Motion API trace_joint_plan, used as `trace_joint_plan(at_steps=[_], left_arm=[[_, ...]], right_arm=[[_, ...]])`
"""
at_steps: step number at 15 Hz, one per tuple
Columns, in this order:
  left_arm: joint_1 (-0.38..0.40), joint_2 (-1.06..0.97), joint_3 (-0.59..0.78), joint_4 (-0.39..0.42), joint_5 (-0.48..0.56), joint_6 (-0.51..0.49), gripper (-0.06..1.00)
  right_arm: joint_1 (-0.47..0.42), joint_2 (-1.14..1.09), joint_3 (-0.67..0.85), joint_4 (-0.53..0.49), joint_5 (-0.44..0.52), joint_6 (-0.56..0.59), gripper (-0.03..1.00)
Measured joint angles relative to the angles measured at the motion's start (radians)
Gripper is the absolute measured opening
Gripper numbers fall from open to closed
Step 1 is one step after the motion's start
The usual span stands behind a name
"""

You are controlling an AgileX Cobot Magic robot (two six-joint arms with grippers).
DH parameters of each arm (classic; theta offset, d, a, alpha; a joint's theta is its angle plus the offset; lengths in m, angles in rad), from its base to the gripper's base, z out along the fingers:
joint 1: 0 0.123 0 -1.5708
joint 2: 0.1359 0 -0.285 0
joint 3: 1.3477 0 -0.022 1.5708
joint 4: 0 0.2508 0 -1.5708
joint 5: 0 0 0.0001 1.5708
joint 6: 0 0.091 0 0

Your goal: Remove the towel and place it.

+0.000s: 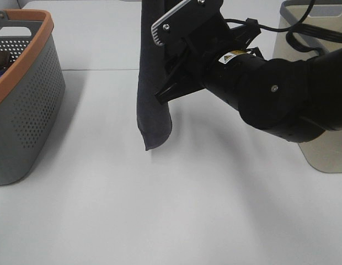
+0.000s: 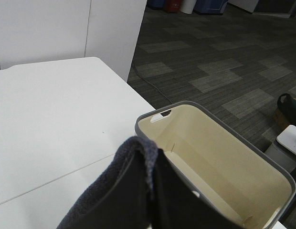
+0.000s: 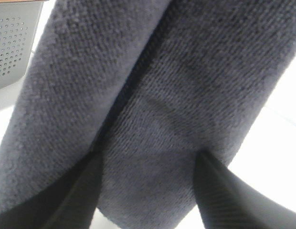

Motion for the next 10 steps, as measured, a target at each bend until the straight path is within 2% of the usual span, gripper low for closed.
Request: trace_joint_plan(at_steps=[5,8,10], left_arm=[[0.000,0.000,0.000,-0.018,0.037,0.001,0.00],[0.000,0.000,0.000,-0.039,0.060,0.001,0.00],[0.000,0.000,0.000,-0.042,0.068,0.001,0.00]], right_arm=[[0.000,0.045,-0.004,0.009,-0.006,0.032,0.58],[0.000,0.068,-0.045,0.097,-0.008,0.034,0.59],[0.000,0.068,-0.068,0.108,-0.015,0.034,0.57]])
